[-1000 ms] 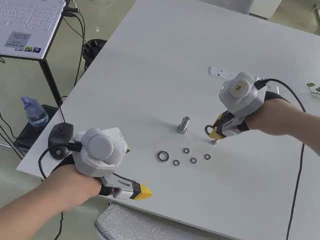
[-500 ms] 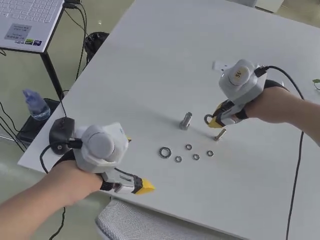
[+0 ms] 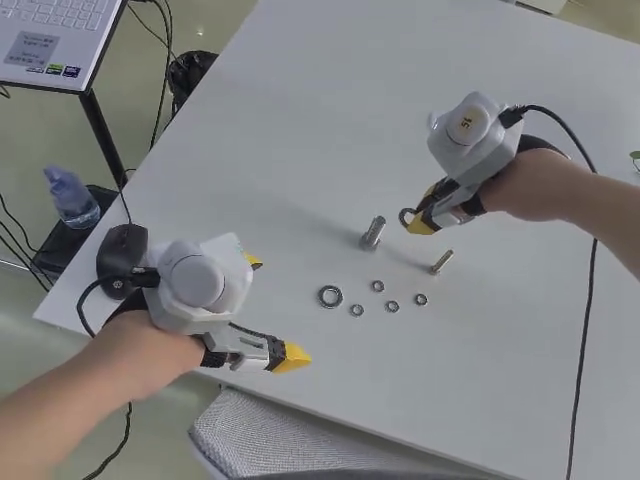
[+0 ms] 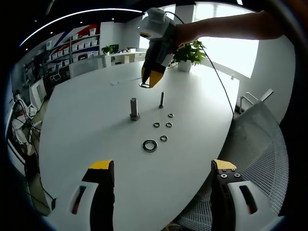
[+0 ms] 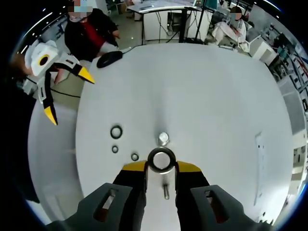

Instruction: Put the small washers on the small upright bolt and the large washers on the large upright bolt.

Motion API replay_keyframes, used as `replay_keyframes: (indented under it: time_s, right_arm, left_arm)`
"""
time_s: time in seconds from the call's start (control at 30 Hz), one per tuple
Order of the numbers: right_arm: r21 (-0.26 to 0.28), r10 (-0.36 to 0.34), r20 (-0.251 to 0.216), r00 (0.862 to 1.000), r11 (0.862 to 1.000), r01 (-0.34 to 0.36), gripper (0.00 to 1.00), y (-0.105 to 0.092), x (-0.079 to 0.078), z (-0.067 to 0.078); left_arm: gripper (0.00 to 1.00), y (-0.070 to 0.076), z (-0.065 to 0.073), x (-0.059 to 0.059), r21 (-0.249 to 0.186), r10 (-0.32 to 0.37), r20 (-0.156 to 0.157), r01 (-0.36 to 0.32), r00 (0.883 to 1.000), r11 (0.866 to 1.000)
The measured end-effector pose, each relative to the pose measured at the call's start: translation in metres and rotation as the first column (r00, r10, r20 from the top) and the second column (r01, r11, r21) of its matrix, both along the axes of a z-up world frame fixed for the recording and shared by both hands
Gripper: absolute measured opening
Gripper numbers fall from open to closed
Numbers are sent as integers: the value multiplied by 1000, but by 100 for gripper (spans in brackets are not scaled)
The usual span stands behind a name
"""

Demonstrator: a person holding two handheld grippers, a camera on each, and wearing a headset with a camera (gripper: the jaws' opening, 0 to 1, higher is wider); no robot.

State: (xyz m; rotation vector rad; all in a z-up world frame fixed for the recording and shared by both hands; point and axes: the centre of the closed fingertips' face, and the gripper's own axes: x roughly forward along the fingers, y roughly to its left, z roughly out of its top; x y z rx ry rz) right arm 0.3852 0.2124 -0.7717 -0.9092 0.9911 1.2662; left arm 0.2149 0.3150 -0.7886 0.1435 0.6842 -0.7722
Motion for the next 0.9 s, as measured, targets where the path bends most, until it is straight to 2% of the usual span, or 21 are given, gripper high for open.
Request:
replay_keyframes:
  time_s: [0.1,0.3,0.47,0.57,0.6,0.73,0.83,0.9]
  right_arm:
    - [-6,6,-2,1000,1000,-6,21,2,2,-3]
    - [-11,10,-8,1000,1000,-10,21,8,6,-7]
    - [-20,18,-14,1000,1000,-18,21,19,7,-14]
    - [-22,29,-17,999,999,-30,21,26,9,-20]
    - [-26,30,-15,999,999,-31,21,27,9,-22]
    - [-32,25,-15,1000,999,-25,21,29,16,-26]
    - [-36,34,-16,999,999,-35,21,30,17,-29]
    - [-43,49,-8,999,998,-49,21,29,16,-28]
  left_arm:
    - [78,-1,0,-1,-3,-5,-7,5,1000,1000]
    - [79,-1,0,1,-6,-7,3,7,1000,1000]
    - [79,0,-3,3,-2,-5,-8,5,1000,1000]
    - [79,-1,-2,3,-3,-17,6,17,1000,1000]
    - [77,-2,-2,2,-8,-20,-2,20,1000,1000]
    - [75,-3,-4,1,-9,-23,-7,23,1000,1000]
    - [74,-3,-2,2,-14,-31,8,32,999,999]
    - [74,-2,-3,3,-14,-24,-3,24,1000,1000]
